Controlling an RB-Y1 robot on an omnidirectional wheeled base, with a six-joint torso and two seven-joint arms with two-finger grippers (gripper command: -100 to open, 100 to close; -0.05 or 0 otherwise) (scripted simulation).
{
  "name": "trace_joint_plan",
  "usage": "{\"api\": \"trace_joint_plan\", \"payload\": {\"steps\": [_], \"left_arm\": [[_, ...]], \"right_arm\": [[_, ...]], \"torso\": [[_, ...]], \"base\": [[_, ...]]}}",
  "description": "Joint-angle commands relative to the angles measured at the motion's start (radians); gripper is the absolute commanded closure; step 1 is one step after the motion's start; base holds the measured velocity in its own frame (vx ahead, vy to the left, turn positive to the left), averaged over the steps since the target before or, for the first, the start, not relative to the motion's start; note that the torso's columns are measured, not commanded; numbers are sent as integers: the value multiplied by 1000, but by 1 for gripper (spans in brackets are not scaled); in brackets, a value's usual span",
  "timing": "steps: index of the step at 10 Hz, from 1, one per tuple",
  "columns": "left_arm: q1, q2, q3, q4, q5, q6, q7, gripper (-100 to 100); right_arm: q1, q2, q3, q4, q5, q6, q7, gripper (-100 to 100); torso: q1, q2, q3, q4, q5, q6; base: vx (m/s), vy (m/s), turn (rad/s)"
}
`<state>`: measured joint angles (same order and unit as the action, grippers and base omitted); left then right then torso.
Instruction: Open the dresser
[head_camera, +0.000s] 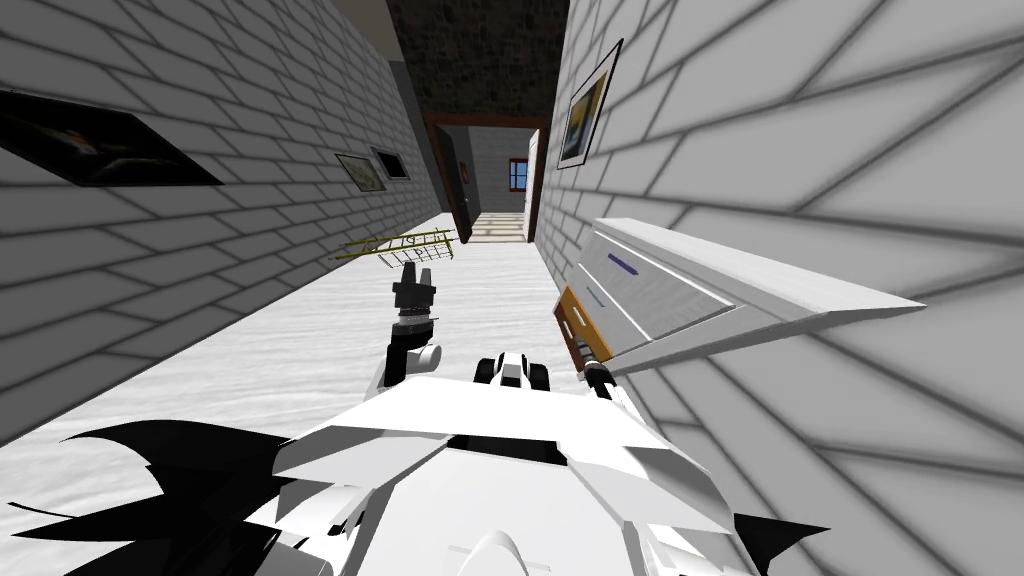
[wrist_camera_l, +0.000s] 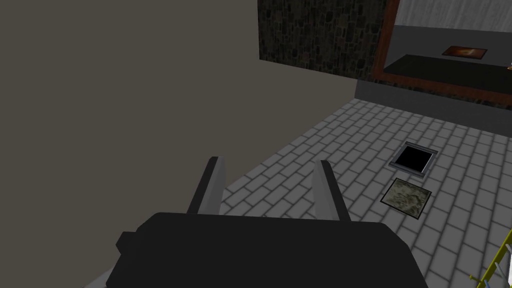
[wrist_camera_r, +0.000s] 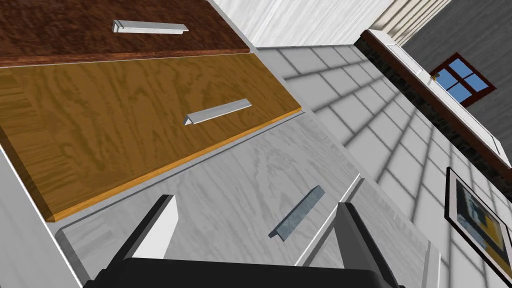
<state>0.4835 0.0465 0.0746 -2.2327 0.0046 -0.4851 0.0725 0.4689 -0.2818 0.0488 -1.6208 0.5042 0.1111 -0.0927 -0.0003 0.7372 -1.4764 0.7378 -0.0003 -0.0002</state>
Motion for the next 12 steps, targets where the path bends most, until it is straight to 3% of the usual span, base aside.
{"api": "trace_joint_plan", "payload": {"steps": [1,2,7,10,11,12], "left_arm": [[0,0,0,0,0,0,0,0],[0,0,0,0,0,0,0,0],[0,0,0,0,0,0,0,0],[0,0,0,0,0,0,0,0],[0,0,0,0,0,0,0,0],[0,0,0,0,0,0,0,0]], "right_arm": [[-22,-23,-2,87,58,65,11,-100],[-22,-23,-2,104,58,87,11,-100],[-60,-63,-11,240,176,221,36,-100],[-60,-63,-11,264,176,232,36,-100],[-75,-77,-16,305,213,278,45,-100],[-75,-77,-16,317,213,278,45,-100]], "torso": [[-1,0,0,0,0,0],[1,0,0,0,1,0],[0,2,1,0,0,0],[-2,3,2,1,0,0],[-3,4,3,1,-1,0],[1,0,0,0,0,0]], "base": [[96,150,92],[81,109,40],[90,97,70],[45,38,14],[59,51,94],[74,52,53]]}}
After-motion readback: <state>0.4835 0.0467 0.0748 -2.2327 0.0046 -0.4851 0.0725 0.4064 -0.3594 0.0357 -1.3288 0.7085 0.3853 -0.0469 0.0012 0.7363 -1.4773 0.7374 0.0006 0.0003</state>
